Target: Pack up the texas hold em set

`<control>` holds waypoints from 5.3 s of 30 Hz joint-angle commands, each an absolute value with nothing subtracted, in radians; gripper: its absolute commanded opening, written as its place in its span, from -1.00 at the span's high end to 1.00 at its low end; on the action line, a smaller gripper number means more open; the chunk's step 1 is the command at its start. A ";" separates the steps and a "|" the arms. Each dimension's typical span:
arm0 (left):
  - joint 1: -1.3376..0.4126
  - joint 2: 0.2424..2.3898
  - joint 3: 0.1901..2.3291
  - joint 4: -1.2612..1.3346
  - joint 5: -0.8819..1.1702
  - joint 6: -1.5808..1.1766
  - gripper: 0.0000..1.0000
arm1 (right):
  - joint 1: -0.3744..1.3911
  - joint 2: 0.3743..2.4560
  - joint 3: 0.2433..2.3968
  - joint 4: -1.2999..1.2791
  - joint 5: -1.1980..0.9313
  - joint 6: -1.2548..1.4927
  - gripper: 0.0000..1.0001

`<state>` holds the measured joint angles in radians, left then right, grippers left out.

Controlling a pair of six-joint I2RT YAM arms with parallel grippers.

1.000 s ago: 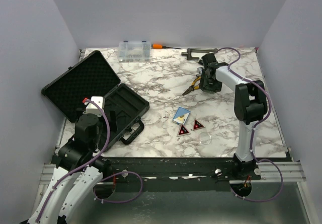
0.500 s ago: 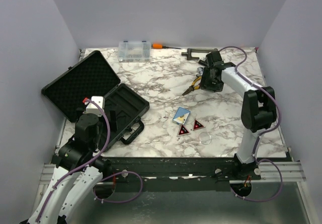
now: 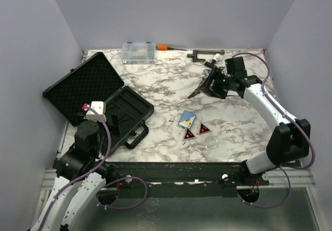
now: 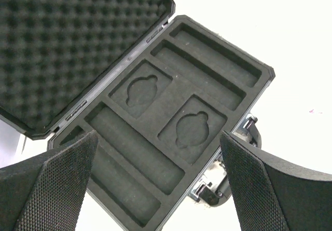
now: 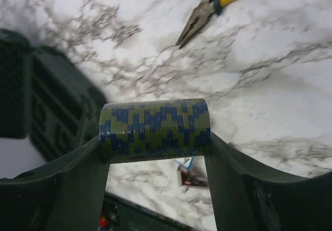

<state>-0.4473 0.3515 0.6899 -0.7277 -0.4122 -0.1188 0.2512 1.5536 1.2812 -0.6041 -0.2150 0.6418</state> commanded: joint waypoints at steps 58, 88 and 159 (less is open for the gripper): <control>-0.451 0.213 0.672 -0.613 -0.424 -0.123 -0.97 | 0.824 1.514 1.170 0.171 -0.467 1.372 -0.05; -0.449 0.275 0.839 -0.477 -0.424 -0.123 -0.97 | 0.901 1.726 1.595 0.165 -0.576 1.270 -0.18; -0.448 -0.319 0.607 -0.616 -0.424 -0.123 -0.97 | 1.015 2.190 2.056 -0.543 0.255 1.116 -0.20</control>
